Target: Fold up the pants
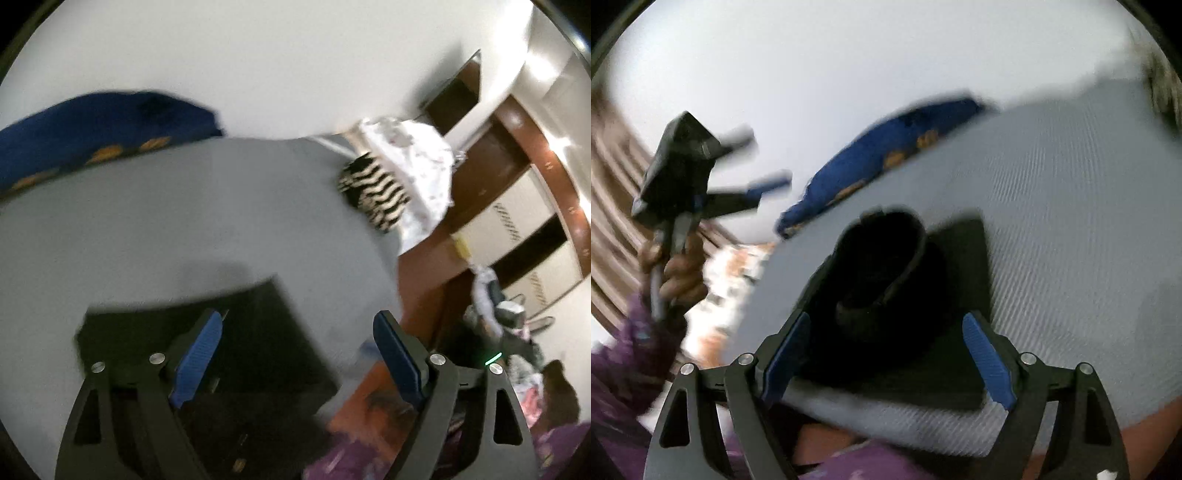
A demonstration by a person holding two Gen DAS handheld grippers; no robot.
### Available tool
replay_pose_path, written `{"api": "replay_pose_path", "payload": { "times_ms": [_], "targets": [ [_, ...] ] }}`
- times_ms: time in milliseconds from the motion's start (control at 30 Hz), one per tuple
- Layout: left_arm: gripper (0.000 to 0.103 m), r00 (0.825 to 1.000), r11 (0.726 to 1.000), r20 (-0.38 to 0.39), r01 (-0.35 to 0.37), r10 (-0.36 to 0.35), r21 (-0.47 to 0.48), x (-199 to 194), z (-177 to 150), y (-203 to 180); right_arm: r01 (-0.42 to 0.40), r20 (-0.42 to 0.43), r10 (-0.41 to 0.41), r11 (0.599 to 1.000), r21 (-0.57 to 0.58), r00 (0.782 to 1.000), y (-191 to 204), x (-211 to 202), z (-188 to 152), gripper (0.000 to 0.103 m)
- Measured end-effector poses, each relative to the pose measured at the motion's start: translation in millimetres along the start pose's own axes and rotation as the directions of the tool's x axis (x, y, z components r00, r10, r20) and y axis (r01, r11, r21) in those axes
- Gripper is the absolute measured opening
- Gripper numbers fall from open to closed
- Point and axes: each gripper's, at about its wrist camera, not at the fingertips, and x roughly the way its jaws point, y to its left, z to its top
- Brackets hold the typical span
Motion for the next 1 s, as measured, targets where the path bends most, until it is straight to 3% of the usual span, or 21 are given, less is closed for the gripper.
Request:
{"api": "replay_pose_path", "payload": {
  "times_ms": [67, 167, 233, 267, 333, 400, 433, 467, 500, 567, 633, 667, 767, 833, 900, 967, 1000],
  "targets": [
    [0.084, 0.995, 1.000, 0.099, 0.020, -0.019, -0.017, -16.7, -43.8, 9.7, -0.041, -0.041, 0.036, 0.991, -0.125, 0.998, 20.4, 4.5, 10.9, 0.080],
    [0.084, 0.949, 0.998, 0.316, 0.018, 0.003, -0.061, -33.8, -101.5, 19.4, -0.069, -0.118, 0.042, 0.969, -0.238, 0.992, 30.9, 23.3, 18.1, 0.075],
    [0.084, 0.923, 0.996, 0.381, -0.024, 0.056, -0.087, -32.8, -118.2, 23.9, -0.100, -0.183, 0.047, 0.951, -0.294, 0.982, 34.0, 39.2, 18.7, 0.068],
    [0.084, 0.904, 0.992, 0.413, -0.076, 0.111, -0.101, -28.8, -121.6, 23.8, -0.099, -0.212, 0.028, 0.939, -0.329, 0.977, 33.9, 49.7, 19.6, 0.067],
    [0.084, 0.846, 0.974, 0.483, -0.183, 0.224, -0.130, -24.2, -116.4, 20.9, -0.107, -0.271, 0.004, 0.924, -0.368, 0.963, 28.0, 67.6, 19.7, 0.055],
    [0.084, 0.760, 0.908, 0.502, -0.385, 0.413, -0.164, -7.9, -103.4, 8.0, -0.153, -0.337, 0.022, 0.917, -0.369, 0.941, 22.0, 79.0, 20.0, 0.050],
    [0.084, 0.726, 0.872, 0.493, -0.461, 0.479, -0.168, 0.6, -99.4, 3.6, -0.191, -0.375, 0.048, 0.916, -0.354, 0.926, 18.6, 83.3, 19.7, 0.048],
    [0.084, 0.681, 0.813, 0.475, -0.564, 0.558, -0.145, 15.8, -93.3, -2.7, -0.207, -0.390, 0.057, 0.912, -0.354, 0.919, 17.5, 86.6, 19.2, 0.046],
    [0.084, 0.610, 0.709, 0.446, -0.700, 0.655, -0.082, 40.9, -85.9, -13.2, -0.210, -0.394, 0.057, 0.910, -0.357, 0.917, 13.7, 87.5, 17.9, 0.042],
    [0.084, 0.539, 0.586, 0.403, -0.811, 0.739, 0.010, 74.4, -81.0, -23.1, -0.248, -0.421, 0.099, 0.916, -0.316, 0.901, 7.3, 84.4, 18.5, 0.031],
    [0.084, 0.595, 0.633, 0.392, -0.773, 0.702, 0.038, 81.8, -84.0, -28.6, -0.305, -0.446, 0.175, 0.922, -0.238, 0.878, -1.8, 78.8, 22.1, 0.020],
    [0.084, 0.621, 0.671, 0.389, -0.741, 0.681, 0.008, 78.3, -87.5, -27.7, -0.332, -0.455, 0.215, 0.922, -0.197, 0.864, -9.2, 75.3, 21.6, 0.019],
    [0.084, 0.676, 0.746, 0.359, -0.660, 0.643, -0.091, 67.3, -87.1, -15.4, -0.379, -0.479, 0.286, 0.919, -0.107, 0.830, -24.2, 66.4, 9.8, 0.019],
    [0.084, 0.712, 0.789, 0.348, -0.588, 0.609, -0.177, 52.4, -86.3, -2.9, -0.312, -0.440, 0.225, 0.940, -0.136, 0.870, -28.7, 59.8, 9.3, 0.020],
    [0.084, 0.726, 0.811, 0.362, -0.545, 0.584, -0.216, 32.8, -88.6, 9.5, -0.261, -0.372, 0.202, 0.958, -0.115, 0.906, -29.6, 41.9, 7.8, 0.021],
    [0.084, 0.718, 0.799, 0.354, -0.561, 0.600, -0.217, 18.8, -86.5, 17.5, -0.281, -0.331, 0.238, 0.956, -0.088, 0.913, -27.4, 23.1, 3.6, 0.022],
    [0.084, 0.716, 0.796, 0.350, -0.568, 0.604, -0.210, 12.5, -88.8, 20.2, -0.312, -0.321, 0.278, 0.948, -0.059, 0.906, -24.7, 16.7, -1.1, 0.029]
  ]
}}
